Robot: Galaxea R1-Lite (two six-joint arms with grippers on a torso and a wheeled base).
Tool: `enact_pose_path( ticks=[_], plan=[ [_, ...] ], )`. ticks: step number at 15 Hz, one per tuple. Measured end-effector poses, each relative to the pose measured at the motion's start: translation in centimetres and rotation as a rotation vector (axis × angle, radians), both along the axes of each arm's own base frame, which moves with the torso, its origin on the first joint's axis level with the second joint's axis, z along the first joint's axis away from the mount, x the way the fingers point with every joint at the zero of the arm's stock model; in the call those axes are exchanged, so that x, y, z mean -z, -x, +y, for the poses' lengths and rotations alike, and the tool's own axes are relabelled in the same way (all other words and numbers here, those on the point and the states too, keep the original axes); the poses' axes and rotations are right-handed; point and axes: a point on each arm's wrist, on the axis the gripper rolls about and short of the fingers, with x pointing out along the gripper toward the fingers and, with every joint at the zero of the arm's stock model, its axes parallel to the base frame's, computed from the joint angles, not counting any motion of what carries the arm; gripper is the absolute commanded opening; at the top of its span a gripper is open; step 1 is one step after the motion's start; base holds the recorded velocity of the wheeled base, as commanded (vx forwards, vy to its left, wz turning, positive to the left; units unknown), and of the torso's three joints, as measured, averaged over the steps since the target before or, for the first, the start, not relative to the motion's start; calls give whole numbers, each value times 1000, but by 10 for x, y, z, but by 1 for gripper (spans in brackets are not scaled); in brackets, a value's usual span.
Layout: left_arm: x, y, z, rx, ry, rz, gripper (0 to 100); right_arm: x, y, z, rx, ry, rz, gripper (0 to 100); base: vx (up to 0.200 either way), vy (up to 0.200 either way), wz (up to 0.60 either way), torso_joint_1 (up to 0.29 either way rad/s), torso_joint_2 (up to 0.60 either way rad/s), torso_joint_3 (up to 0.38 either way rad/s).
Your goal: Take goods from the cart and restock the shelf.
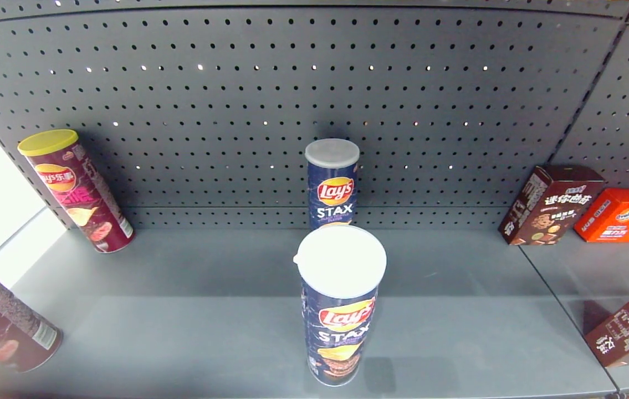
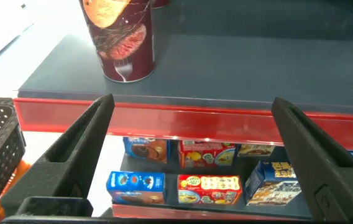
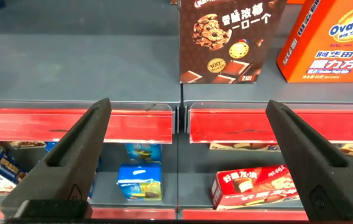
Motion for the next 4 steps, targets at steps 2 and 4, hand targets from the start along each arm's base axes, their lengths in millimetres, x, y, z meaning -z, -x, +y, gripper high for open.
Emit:
enact_pose_path(
  ticks=[2,4],
  plan=[
    [0,0,0,0,0,0,100,0,0,0,-1,0,0,100,0,0,0,0,0,0],
    [0,0,0,0,0,0,100,0,0,0,0,-1,0,100,0,0,0,0,0,0]
  ],
)
